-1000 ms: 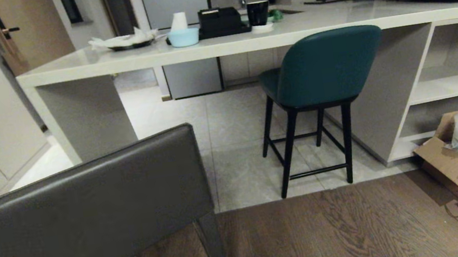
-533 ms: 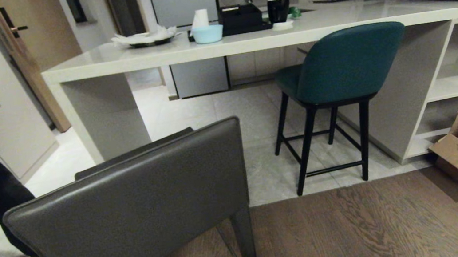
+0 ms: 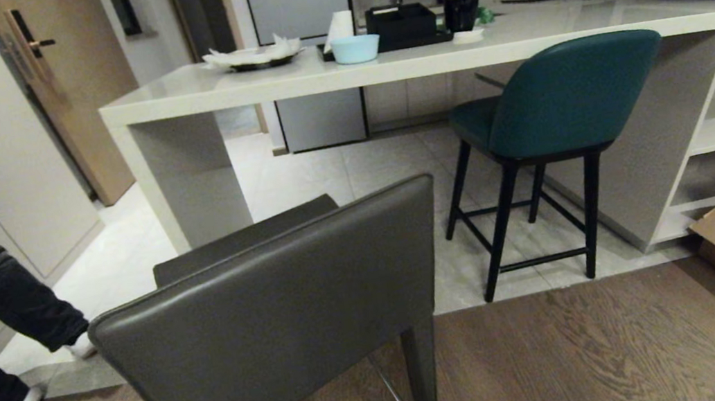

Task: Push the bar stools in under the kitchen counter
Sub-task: Push the gray chair back under the dining table

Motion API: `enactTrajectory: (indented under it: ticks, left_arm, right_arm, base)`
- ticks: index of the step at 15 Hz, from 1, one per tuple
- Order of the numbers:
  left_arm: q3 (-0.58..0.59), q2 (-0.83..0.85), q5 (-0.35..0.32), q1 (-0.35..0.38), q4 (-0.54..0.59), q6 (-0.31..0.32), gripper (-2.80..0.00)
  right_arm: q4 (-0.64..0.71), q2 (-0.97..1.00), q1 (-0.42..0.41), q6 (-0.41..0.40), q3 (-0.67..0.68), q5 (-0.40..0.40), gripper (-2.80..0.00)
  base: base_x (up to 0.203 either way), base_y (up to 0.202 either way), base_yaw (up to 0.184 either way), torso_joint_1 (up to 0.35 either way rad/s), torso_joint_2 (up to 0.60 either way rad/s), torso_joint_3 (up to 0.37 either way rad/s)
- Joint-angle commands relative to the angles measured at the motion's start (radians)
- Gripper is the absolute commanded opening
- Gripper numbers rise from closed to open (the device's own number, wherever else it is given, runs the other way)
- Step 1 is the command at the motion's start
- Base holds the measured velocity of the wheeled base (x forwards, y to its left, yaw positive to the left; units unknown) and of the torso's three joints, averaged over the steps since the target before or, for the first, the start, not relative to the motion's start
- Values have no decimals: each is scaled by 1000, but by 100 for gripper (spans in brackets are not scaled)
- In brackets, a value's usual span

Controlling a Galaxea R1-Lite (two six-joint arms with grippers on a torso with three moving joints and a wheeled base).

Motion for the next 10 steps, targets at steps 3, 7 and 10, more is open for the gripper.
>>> enactTrajectory:
  ticks: [3,7,10]
  left_arm:
    - [20,1,2,0,-1,-1,-280]
    - [-29,1,1,-1,-11,-34,-280]
    - [-196,105,-33,5,72,-68,-280]
  right_arm:
    - [0,0,0,1,0,-1,-280]
    - [12,0,-1,0,-38,6,-280]
    - [78,100,-1,34,-165,31,-280]
  base:
    - [0,0,0,0,0,0]
    - [0,0,0,0,0,0]
    - [0,0,0,0,0,0]
